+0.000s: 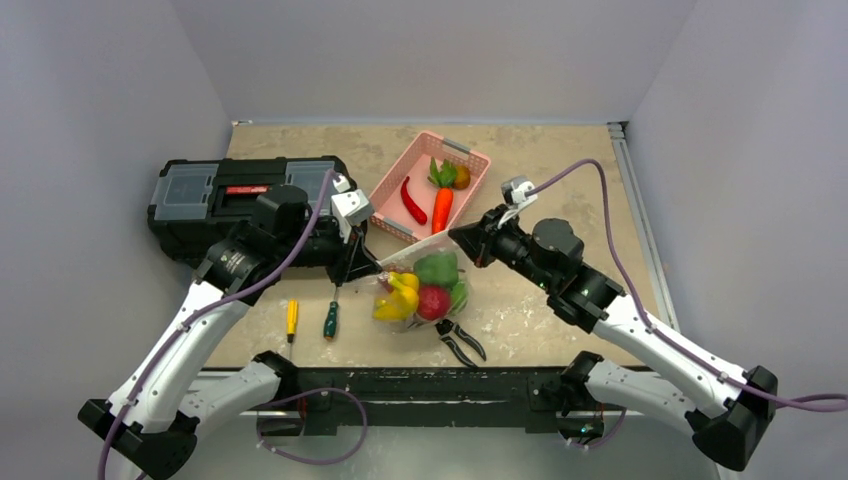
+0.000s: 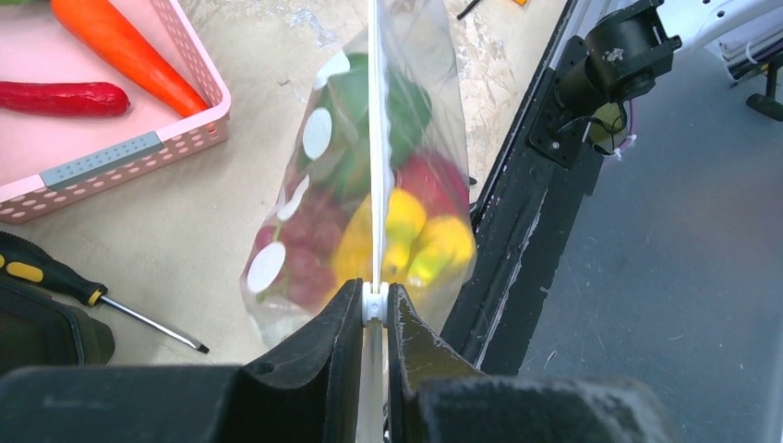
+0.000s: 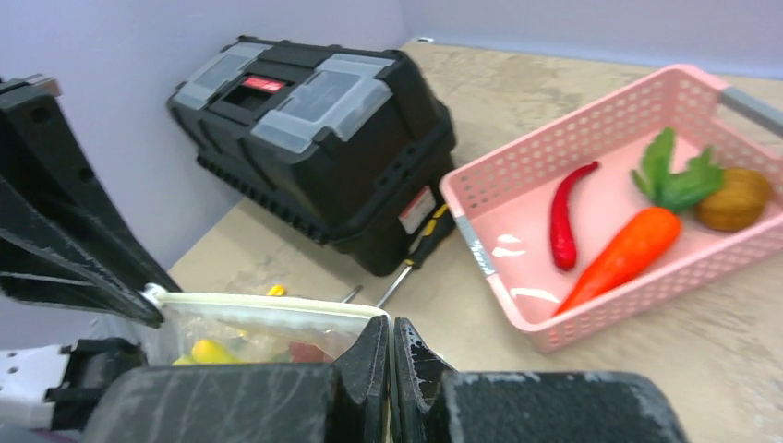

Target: Place the food in the zip-top bag and seal the zipper

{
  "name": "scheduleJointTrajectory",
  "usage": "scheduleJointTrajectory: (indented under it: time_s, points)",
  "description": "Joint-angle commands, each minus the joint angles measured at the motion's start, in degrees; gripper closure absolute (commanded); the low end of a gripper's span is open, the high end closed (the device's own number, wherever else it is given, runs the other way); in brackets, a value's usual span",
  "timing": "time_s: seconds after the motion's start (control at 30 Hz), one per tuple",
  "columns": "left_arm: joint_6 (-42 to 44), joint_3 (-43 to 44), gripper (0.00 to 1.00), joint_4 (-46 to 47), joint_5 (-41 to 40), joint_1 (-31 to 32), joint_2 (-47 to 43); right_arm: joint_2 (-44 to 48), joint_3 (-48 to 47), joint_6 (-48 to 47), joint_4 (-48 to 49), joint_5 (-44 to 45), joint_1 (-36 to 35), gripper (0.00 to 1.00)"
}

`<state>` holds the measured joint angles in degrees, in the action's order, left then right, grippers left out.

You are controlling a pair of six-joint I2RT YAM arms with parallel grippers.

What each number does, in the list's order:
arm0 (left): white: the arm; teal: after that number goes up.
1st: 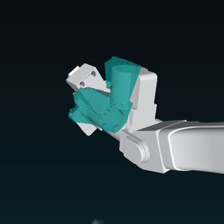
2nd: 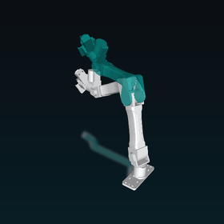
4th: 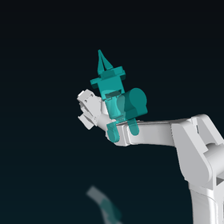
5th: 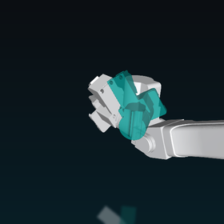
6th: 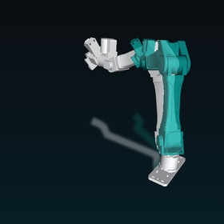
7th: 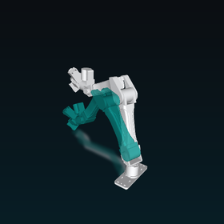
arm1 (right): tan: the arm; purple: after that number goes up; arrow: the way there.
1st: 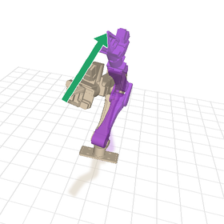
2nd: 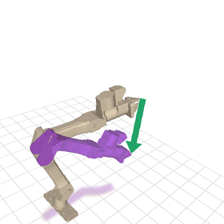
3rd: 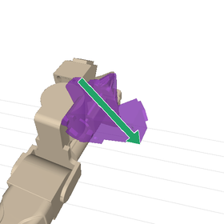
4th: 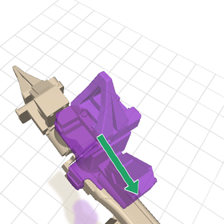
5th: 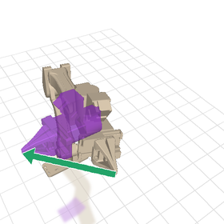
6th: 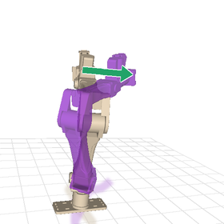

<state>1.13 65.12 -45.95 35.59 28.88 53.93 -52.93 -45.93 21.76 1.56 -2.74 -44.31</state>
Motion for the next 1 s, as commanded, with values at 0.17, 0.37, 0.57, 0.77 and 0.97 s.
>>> scheduleJointTrajectory:
  time_s: [0.17, 0.37, 0.57, 0.77, 0.97]
  points:
    - [-0.61, 0.18, 1.0, -1.21, 1.54, -0.33, -0.77, 8.04, 2.39, -4.52, -3.12, 23.87, 1.35, 1.0]
    - [-0.63, -0.06, 1.0, -0.62, 2.07, -0.33, -0.06, 11.08, 4.12, -5.23, -5.17, 29.99, 1.34, 1.0]
    - [-2.88, -0.57, 1.0, 1.96, 3.83, -0.32, 1.4, 12.76, 5.21, -4.69, -6.31, 32.19, 1.34, 1.0]
    - [-9.08, -1.18, 0.77, 10.04, 10.53, -0.24, 6.63, 13.61, 6.03, -2.66, -5.88, 30.91, 1.34, 1.0]
    - [-15.92, -0.52, 0.57, 17.44, 8.0, -0.23, 10.37, 11.8, 4.77, 3.04, -10.93, 41.55, 1.34, 1.0]
